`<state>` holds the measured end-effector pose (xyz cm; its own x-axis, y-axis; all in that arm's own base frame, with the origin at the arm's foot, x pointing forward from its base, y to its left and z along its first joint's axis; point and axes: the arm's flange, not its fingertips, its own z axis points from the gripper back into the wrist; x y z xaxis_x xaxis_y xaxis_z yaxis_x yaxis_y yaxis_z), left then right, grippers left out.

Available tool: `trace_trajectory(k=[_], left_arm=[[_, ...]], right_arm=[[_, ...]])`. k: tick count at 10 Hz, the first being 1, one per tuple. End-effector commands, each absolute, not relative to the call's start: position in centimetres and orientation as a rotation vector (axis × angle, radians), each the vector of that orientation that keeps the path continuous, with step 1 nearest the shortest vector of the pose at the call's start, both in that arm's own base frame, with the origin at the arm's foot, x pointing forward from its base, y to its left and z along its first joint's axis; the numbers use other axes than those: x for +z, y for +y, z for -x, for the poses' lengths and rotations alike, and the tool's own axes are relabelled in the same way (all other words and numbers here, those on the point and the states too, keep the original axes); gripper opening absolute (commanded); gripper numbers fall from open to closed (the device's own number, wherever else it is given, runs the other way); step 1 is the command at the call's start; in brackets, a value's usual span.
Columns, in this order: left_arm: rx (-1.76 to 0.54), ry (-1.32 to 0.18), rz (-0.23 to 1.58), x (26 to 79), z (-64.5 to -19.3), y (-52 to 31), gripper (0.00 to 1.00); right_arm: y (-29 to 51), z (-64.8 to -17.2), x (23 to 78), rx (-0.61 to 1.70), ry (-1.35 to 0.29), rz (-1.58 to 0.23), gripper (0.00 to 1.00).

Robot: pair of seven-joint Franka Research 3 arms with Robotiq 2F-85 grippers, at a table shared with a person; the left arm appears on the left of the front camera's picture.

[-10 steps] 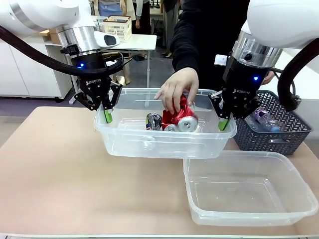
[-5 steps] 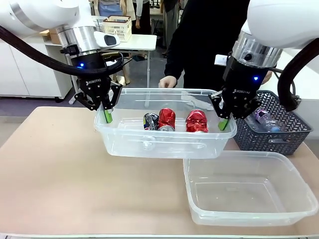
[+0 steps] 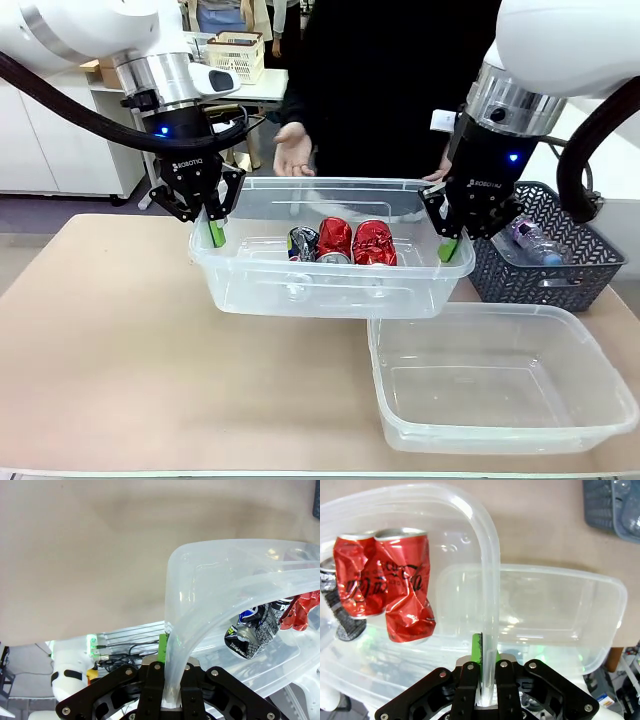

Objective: Sort the waste into each basket.
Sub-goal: Offer the picked Organizing box to the human.

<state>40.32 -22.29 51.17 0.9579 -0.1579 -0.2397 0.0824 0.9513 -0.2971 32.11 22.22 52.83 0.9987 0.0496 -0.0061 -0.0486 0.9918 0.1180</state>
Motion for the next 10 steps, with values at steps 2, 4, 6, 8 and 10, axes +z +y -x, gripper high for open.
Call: trace_trajectory(k=[2,4,6,8,10], left_arm=[[-0.135,0.266,0.306,51.8,-40.1,-22.1,0.04],[-0.135,0.266,0.306,51.8,-40.1,-22.1,0.04],[-0.124,0.265,0.289,51.2,-40.3,-22.3,0.04],[-0.195,0.202,0.280,53.9,-45.2,-22.4,0.04],[-0.278,0.186,0.275,55.2,-51.2,-22.6,0.04]], right_arm=[[22.2,-32.2,52.9,0.065,0.011,-0.108,0.04],[22.2,-32.2,52.9,0.065,0.011,-0.108,0.04],[22.2,-32.1,52.8,0.049,0.009,-0.118,0.04],[24.2,-37.6,55.2,0.177,-0.010,-0.087,0.04],[24.7,-45.2,56.4,0.218,0.064,-0.074,0.04]])
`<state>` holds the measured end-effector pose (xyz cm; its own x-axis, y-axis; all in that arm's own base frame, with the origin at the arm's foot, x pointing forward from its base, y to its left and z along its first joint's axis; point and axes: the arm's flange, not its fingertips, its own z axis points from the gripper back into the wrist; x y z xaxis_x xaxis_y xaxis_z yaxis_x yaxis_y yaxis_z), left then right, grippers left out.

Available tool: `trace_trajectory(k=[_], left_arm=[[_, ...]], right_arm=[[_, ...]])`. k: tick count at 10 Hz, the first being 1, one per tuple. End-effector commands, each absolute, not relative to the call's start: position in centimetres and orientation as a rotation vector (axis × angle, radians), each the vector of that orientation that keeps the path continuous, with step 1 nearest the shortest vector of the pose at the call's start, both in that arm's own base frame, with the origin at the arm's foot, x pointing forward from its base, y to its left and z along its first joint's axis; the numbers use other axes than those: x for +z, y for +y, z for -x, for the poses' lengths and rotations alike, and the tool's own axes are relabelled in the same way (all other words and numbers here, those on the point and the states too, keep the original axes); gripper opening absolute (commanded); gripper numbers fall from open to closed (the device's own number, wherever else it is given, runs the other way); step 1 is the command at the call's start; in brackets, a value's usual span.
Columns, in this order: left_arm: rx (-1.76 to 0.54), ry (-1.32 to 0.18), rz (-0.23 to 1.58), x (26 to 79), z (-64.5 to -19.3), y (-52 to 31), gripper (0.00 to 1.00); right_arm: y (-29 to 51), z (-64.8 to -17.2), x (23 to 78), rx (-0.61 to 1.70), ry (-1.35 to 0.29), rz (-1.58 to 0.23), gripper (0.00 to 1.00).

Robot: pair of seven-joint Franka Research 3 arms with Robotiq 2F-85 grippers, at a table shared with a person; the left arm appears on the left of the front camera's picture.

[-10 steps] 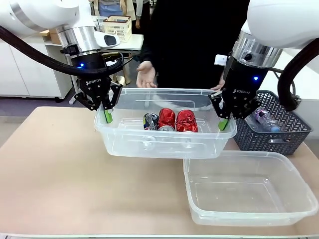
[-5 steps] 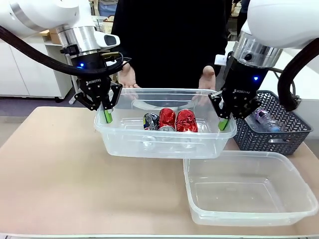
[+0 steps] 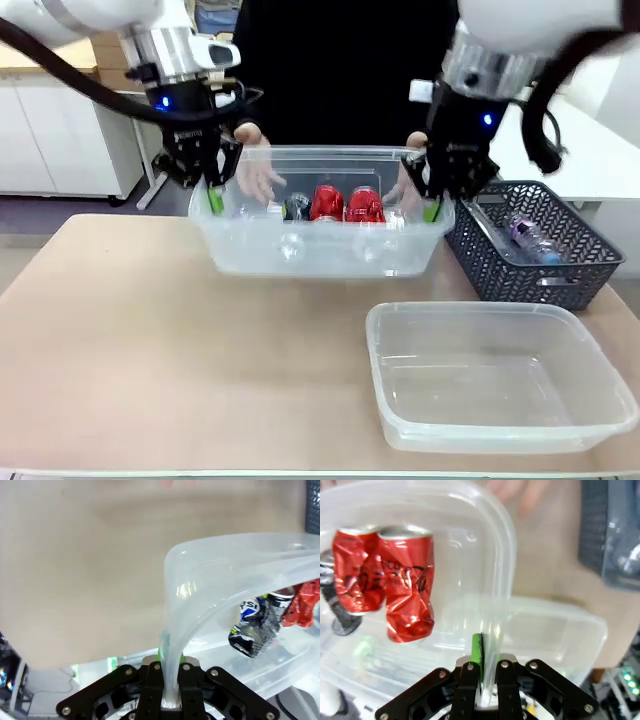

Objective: Sort the waste into each basket.
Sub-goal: Offer the picked Organizing box to the human, then release the Organizing box you were holding.

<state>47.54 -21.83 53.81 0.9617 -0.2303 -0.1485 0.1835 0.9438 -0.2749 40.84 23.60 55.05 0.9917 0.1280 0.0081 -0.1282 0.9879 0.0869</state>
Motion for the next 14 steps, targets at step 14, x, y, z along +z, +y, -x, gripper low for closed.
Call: trace_trajectory(k=[14], left_arm=[[-0.216,0.222,0.279,51.3,-56.7,-21.8,0.04]], right_arm=[[23.5,-52.3,52.8,0.141,0.123,-0.092,0.04]])
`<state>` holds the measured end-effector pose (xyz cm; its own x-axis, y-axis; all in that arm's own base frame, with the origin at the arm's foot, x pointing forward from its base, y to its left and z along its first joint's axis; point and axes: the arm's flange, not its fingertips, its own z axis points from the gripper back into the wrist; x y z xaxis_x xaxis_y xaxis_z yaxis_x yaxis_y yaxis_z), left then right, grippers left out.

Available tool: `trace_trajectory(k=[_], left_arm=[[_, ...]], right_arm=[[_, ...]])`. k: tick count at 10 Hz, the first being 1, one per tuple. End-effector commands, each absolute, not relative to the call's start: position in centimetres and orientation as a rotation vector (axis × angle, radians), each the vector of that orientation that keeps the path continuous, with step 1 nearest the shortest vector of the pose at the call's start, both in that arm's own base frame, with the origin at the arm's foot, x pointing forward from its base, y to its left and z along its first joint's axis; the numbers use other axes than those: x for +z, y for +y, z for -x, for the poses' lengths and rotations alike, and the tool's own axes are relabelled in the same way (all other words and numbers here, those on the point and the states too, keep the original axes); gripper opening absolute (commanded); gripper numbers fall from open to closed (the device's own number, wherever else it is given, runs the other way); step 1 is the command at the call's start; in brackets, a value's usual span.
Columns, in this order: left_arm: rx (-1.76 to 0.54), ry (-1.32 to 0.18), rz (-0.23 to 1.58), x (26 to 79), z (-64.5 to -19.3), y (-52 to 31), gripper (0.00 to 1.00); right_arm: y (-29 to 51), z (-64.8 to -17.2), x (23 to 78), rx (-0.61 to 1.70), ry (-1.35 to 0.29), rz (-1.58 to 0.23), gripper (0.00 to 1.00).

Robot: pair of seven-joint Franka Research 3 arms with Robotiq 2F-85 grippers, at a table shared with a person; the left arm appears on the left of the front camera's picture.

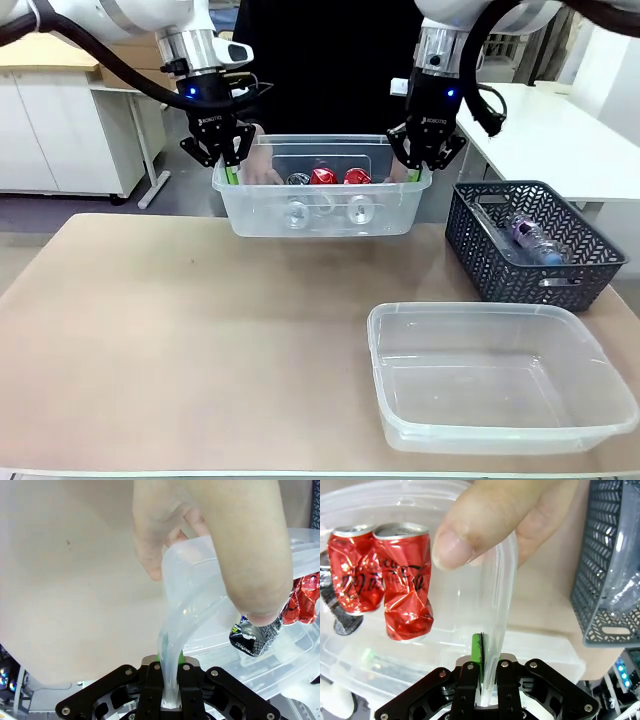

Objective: Sort the waste into each basket.
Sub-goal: Release the Organizing box you were holding.

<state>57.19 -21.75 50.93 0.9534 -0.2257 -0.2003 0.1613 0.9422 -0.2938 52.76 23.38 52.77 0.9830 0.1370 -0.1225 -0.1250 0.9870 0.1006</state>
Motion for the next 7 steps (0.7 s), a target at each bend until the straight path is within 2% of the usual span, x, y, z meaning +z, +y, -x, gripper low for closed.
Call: trace_trajectory(k=[1,2,3,4,6,7], left_arm=[[-0.199,0.235,0.279,50.9,-57.2,-21.7,0.28],[-0.222,0.221,0.269,51.5,-56.8,-22.1,0.62],[-0.220,0.199,0.268,52.3,-56.2,-22.2,0.86],[-0.222,0.185,0.242,53.0,-55.5,-22.2,1.00],[-0.222,0.126,0.219,54.8,-53.9,-22.0,1.00],[-0.214,0.109,0.221,55.1,-53.5,-21.7,0.96]], right_arm=[[23.4,-52.8,52.8,0.132,0.130,-0.093,0.26],[22.6,-51.6,53.5,0.144,0.087,-0.112,0.61],[22.0,-50.6,54.2,0.130,0.038,-0.111,0.82],[21.7,-49.9,54.9,0.165,0.004,-0.116,1.00],[21.0,-49.3,56.0,0.175,-0.058,-0.128,1.00],[20.8,-49.3,56.1,0.182,-0.068,-0.150,0.94]])
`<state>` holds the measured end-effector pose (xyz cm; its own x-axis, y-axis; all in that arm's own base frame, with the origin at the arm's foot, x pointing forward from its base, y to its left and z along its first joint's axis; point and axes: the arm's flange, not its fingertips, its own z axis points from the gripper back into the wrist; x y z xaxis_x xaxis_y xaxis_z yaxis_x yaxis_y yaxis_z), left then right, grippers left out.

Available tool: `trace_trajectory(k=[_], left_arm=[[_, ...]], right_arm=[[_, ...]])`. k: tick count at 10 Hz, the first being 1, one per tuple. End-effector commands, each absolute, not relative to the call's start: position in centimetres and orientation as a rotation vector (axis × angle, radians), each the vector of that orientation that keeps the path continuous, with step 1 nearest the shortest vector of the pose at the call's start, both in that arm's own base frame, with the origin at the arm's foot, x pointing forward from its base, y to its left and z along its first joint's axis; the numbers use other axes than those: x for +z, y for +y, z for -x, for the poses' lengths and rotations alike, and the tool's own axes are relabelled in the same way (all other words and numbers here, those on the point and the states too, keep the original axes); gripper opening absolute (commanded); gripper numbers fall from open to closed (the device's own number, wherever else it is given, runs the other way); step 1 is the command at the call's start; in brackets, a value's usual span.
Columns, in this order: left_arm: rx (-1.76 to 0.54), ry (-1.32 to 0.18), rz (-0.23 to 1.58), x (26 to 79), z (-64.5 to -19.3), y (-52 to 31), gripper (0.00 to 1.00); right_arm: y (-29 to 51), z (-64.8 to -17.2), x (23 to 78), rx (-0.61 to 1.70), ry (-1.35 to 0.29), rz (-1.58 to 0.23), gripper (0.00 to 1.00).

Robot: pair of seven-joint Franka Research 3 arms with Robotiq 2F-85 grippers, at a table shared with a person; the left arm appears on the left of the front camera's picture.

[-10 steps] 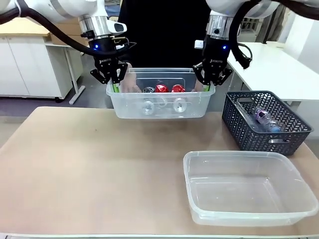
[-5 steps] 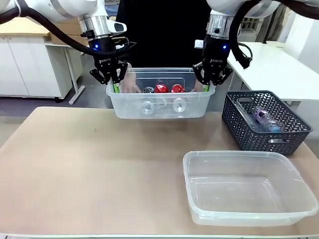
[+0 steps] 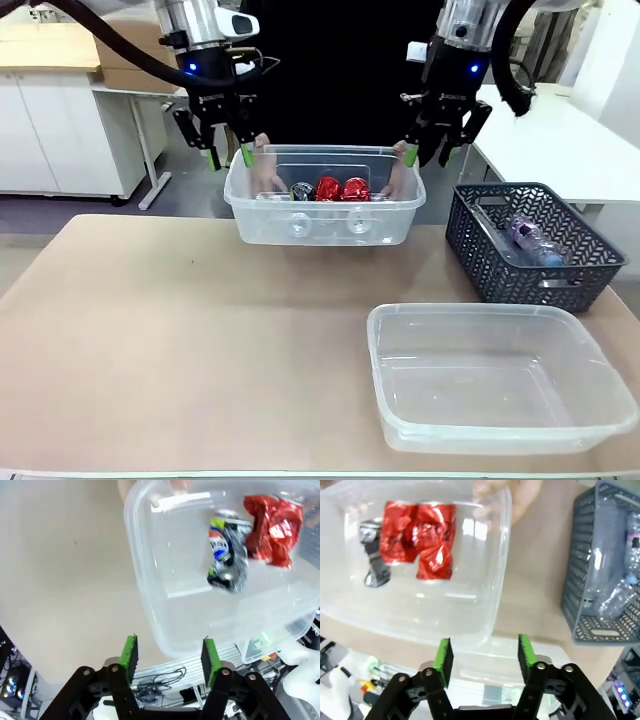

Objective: Sort the waste into each basket.
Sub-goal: Release the Organizing box you were holding, then pick up the Organizing box on the right side of the table and lift it.

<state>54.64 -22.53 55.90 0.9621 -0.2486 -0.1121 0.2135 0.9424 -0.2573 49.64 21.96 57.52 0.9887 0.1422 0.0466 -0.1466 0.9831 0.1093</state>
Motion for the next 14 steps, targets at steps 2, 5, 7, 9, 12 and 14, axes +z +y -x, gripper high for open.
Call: trace_trajectory(k=[2,5,7,9,12,14], left_arm=[[-0.216,0.105,0.226,54.97,-53.20,-21.53,1.00],[-0.219,0.113,0.228,54.41,-53.25,-21.35,1.00],[-0.220,0.131,0.240,54.77,-53.76,-21.97,1.00],[-0.220,0.131,0.240,54.77,-53.76,-21.97,1.00],[-0.220,0.131,0.240,54.77,-53.76,-21.97,1.00],[-0.220,0.131,0.240,54.77,-53.76,-21.97,1.00]], right_arm=[[20.85,-49.59,55.44,0.193,-0.065,-0.164,1.00],[20.92,-49.51,55.25,0.187,-0.077,-0.167,1.00],[21.62,-49.88,55.40,0.165,-0.060,-0.130,1.00],[21.62,-49.88,55.40,0.165,-0.060,-0.130,1.00],[21.62,-49.88,55.40,0.165,-0.060,-0.130,1.00],[21.62,-49.88,55.40,0.165,-0.060,-0.130,1.00]])
